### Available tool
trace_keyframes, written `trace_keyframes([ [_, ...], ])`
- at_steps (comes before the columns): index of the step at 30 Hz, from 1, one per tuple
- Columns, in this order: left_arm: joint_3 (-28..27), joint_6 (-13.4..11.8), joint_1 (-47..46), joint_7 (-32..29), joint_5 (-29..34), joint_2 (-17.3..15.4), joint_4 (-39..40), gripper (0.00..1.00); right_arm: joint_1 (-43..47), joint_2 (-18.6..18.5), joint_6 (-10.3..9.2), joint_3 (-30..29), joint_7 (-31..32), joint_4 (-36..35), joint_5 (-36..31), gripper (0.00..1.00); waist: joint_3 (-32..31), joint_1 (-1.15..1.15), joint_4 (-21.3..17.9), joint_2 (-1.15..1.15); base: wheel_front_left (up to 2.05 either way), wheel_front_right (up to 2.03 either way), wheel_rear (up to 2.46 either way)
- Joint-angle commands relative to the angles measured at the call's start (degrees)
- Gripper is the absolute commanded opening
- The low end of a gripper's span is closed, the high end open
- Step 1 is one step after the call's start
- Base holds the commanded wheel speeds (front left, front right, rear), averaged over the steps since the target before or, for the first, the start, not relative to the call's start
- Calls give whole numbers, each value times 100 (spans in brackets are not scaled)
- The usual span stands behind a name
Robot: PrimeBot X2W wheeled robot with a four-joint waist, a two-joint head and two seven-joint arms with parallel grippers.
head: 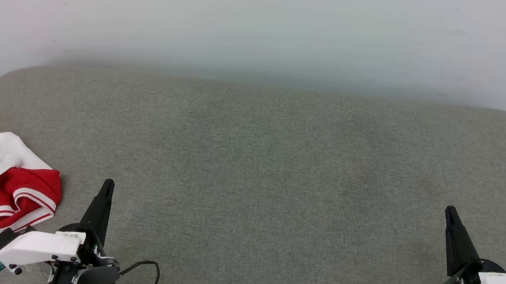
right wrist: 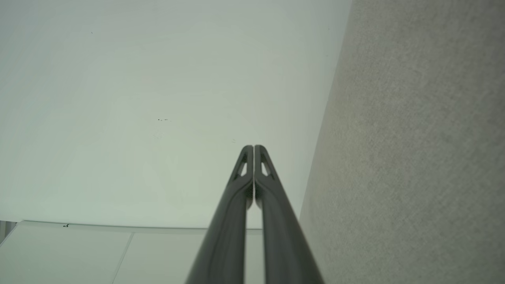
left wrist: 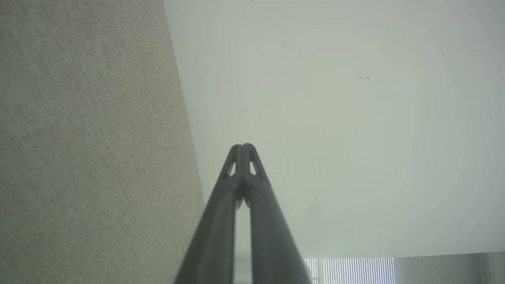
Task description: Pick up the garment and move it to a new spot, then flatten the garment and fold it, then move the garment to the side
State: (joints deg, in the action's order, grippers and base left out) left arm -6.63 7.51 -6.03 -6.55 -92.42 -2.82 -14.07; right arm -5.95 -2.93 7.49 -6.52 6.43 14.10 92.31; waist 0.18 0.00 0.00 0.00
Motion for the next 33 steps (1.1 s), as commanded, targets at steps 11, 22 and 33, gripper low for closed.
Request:
trace_keyframes([
  [11, -5, 18, -42, -10, 2, 7, 5, 0, -68, 11, 0, -1, 14, 5, 20, 0, 0, 0, 0, 0, 0, 0, 0],
  [22, -5, 18, -42, -10, 2, 7, 5, 0, -68, 11, 0, -1, 14, 5, 20, 0, 0, 0, 0, 0, 0, 0, 0],
  [33, -5, 18, -42, -10, 2, 7, 5, 0, -68, 11, 0, -1, 14, 5, 20, 0, 0, 0, 0, 0, 0, 0, 0],
])
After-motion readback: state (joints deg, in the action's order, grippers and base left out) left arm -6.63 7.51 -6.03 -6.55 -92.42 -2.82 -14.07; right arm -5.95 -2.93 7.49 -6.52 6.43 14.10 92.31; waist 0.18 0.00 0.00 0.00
